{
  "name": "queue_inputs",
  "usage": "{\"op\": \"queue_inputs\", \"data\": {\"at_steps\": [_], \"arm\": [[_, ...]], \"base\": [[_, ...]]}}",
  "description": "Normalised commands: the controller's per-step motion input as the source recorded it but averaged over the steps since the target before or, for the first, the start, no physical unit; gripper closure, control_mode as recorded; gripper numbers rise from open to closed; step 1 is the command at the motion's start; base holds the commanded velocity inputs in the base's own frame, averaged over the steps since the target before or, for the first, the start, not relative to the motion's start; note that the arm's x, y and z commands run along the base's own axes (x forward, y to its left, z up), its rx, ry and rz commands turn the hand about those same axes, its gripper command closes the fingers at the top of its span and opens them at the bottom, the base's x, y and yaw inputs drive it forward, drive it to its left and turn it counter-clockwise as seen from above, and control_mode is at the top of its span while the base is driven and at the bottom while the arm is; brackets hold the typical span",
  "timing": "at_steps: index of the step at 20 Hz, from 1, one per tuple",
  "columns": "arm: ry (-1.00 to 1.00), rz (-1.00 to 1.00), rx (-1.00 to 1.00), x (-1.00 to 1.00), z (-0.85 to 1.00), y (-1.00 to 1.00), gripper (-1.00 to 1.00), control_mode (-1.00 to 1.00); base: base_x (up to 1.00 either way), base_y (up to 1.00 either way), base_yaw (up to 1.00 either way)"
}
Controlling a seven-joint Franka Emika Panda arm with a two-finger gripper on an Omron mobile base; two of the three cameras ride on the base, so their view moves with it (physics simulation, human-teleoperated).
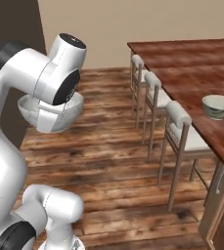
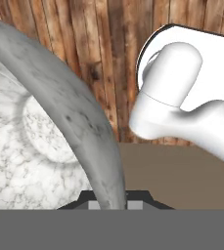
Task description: Pick up the bowls from the cabinet and place each bowl in front of a stool on the dining counter.
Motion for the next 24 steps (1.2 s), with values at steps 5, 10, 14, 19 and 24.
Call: {"op": "queue_inputs", "data": {"at_steps": [5, 10, 14, 19, 24], "arm": [[0.0, 0.0, 0.0, 0.0, 0.0, 0.0, 1.0, 1.0], [0.0, 0.0, 0.0, 0.0, 0.0, 0.0, 1.0, 1.0], [0.0, 0.0, 0.0, 0.0, 0.0, 0.0, 1.0, 1.0], [0.0, 0.0, 0.0, 0.0, 0.0, 0.0, 1.0, 1.0], [0.0, 0.0, 0.0, 0.0, 0.0, 0.0, 1.0, 1.0]], "base": [[1.0, 0.77, -0.41], [1.0, 0.81, -0.43], [1.0, 0.85, -0.44], [1.0, 0.9, -0.53], [0.88, 0.86, -0.63]]}}
